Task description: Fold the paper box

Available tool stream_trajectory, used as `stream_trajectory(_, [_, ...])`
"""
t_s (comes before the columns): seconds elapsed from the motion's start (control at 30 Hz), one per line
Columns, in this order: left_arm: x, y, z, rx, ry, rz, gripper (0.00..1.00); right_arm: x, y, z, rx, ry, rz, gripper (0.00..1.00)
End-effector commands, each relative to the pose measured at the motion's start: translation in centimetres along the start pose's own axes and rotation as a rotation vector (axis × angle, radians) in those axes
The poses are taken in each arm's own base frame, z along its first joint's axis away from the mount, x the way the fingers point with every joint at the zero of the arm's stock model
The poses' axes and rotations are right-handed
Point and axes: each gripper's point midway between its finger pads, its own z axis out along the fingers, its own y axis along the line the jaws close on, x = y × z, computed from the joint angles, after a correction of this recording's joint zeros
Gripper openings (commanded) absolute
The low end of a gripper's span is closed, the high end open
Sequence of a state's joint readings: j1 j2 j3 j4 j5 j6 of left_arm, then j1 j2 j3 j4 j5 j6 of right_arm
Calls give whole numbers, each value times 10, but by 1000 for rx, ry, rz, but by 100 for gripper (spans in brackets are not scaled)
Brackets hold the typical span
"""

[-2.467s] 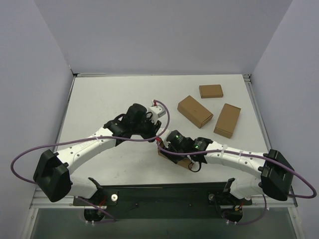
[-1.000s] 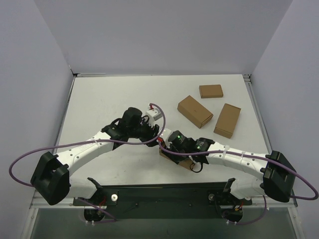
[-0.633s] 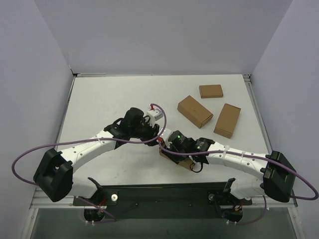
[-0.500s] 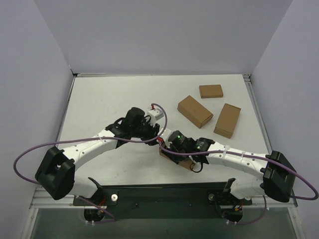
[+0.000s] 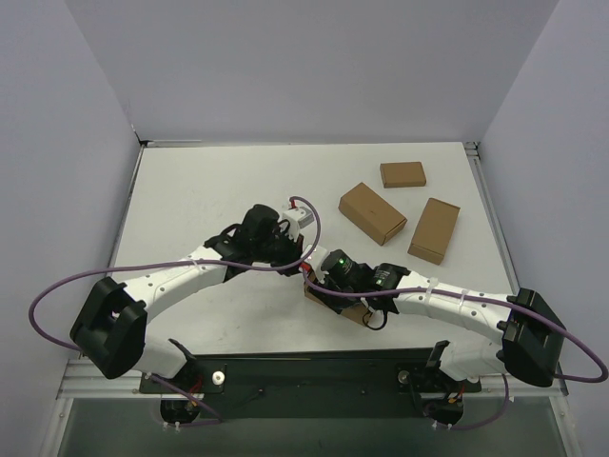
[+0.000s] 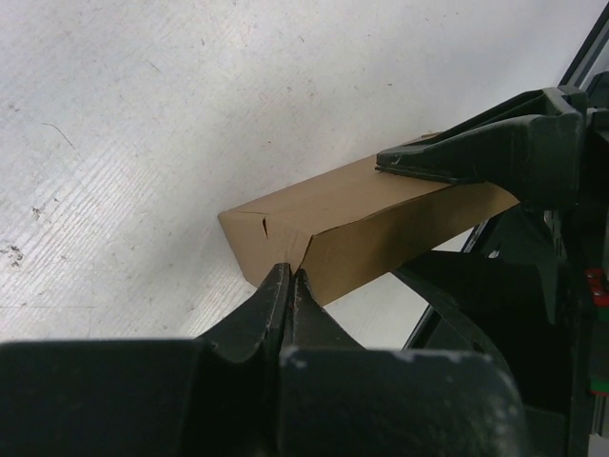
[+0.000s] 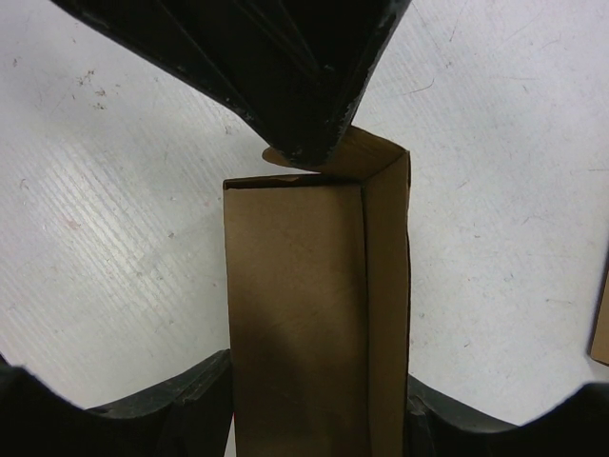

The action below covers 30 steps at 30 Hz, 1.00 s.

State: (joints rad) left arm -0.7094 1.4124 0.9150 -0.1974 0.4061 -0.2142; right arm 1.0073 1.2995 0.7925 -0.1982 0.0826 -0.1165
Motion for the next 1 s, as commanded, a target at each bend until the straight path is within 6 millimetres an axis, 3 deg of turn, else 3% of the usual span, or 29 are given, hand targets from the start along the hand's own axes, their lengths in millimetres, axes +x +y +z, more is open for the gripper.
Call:
stream_trajectory(0.0, [-23, -15, -3, 18, -60, -10, 0, 34, -3, 1, 14, 115, -8, 43])
stream_trajectory(0.5, [7, -18, 5, -25, -23, -137, 0, 36, -3, 2, 9, 121, -6, 43])
stream_trajectory(0.77, [21, -3, 5, -103, -38, -168, 0, 34, -3, 1, 10, 112, -4, 42])
stream_trajectory(0.97, [43, 3, 9, -178, -19, -130, 0, 34, -4, 1, 14, 109, -5, 42])
